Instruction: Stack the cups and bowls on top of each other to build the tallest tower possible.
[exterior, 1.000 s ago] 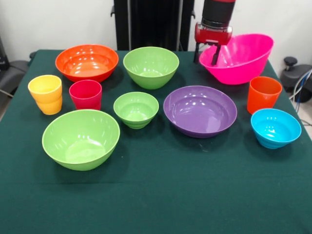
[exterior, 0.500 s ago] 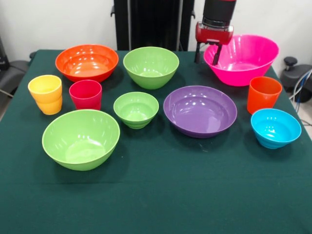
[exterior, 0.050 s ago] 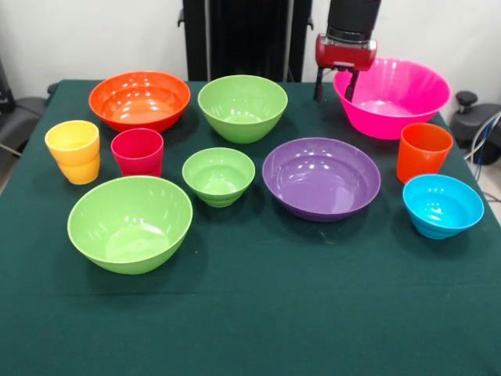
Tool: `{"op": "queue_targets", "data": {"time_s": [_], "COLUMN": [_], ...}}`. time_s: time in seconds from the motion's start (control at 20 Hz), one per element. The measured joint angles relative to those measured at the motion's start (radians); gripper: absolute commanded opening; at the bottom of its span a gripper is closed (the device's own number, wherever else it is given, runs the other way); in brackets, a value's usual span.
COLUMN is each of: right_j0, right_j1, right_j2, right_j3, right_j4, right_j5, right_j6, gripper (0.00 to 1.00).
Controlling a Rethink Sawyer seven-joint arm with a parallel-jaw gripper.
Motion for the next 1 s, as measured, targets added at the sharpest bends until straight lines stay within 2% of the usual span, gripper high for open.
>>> {"op": "queue_targets", "data": {"time_s": [1.0], "right_j0": [0.014], "right_j1": [0.006], "right_j2": [-0.002], "right_j3": [0.0], "right_j4": [0.0], "right_j5": [0.0], "right_j6": [0.0], "gripper": [1.0]}}
